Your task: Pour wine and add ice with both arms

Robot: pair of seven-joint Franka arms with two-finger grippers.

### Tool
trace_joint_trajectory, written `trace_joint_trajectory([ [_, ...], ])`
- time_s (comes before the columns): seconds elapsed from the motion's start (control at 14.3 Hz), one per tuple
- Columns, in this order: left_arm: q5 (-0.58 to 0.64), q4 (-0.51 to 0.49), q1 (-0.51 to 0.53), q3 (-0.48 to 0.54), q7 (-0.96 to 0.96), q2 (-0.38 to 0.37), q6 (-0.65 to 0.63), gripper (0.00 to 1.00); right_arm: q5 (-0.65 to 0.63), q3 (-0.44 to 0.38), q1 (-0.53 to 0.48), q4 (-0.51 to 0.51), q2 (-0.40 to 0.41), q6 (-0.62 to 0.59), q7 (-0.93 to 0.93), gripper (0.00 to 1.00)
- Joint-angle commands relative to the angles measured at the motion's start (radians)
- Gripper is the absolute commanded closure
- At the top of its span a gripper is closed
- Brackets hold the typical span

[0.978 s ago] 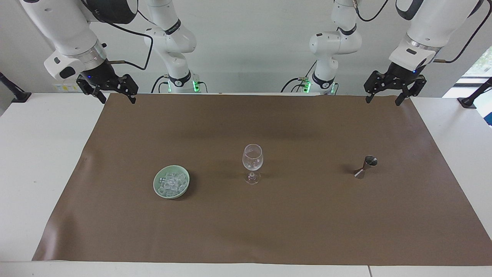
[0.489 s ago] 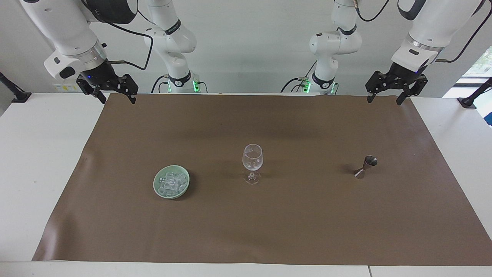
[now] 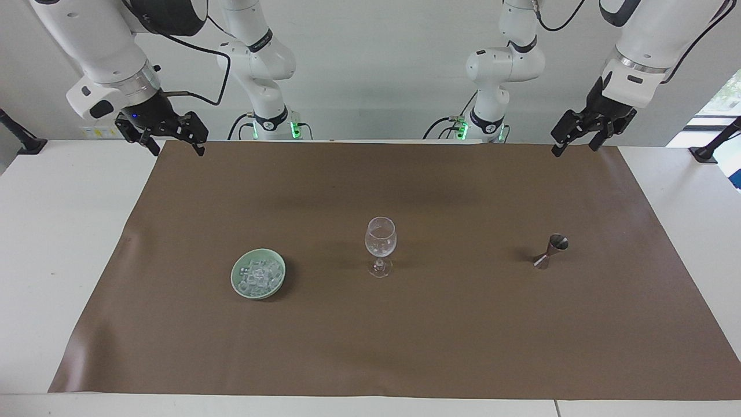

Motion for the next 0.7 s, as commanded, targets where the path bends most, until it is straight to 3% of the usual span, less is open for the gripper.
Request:
trace_joint_trajectory([
  [0.0,-0.016,0.002,-0.009,0.001,-0.089,-0.016,-0.009,0.0,0.024,-0.003,-0.003,-0.011,-0.012,0.003,-0.02,0.0],
  [0.35,-0.04,-0.003,-0.001,0.014,-0.1,-0.024,-0.047,0.0,0.024,-0.003,-0.003,-0.011,-0.012,0.003,-0.02,0.0],
  [0.63,-0.088,-0.024,0.006,0.083,-0.121,-0.031,-0.058,0.0,0.024,-0.003,-0.003,-0.011,-0.012,0.003,-0.02,0.0],
])
